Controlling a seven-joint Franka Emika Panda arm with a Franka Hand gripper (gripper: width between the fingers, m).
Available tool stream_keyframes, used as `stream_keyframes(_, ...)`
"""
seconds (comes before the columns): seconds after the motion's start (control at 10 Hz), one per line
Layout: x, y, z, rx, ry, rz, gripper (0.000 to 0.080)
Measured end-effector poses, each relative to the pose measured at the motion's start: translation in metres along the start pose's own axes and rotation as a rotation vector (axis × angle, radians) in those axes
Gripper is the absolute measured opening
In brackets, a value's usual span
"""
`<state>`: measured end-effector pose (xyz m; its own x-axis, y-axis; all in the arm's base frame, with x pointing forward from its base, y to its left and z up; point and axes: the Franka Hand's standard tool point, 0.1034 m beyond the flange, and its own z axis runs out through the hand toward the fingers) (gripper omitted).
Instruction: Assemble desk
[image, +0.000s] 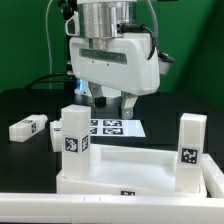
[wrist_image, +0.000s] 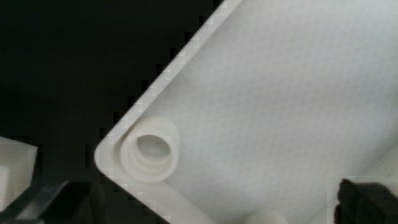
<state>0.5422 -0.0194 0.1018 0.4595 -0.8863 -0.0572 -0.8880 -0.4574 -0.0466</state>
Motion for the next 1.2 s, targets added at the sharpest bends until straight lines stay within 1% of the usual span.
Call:
stream_keyframes(0.2,-0.004,-0.001,0.002,0.006,-0.012,0.166,0.0649)
stream_keyframes(0.4,-0.008,0.005,0.013,0.011,-0.037,0.414,0.0649)
stream_keyframes(0.5,-0.009,0.007,0.019,0.000,-0.037,0.455,0.0649)
stream_keyframes(0.7,-0.014,0.005,0.023,0.000,-0.049,0.598,0.0649)
stream_keyframes(0.8,-0.015,0.005,0.024,0.001,-0.053,0.638,0.0649)
stream_keyframes(0.9,-0.016,0.005,0.026,-0.004,-0.053,0.624,0.0649)
stream_keyframes(1.1,-0.020,0.013,0.049,-0.048,-0.048,0.645,0.0649)
stream_keyframes(1.2,-0.019,0.015,0.058,-0.060,-0.047,0.649,0.0649)
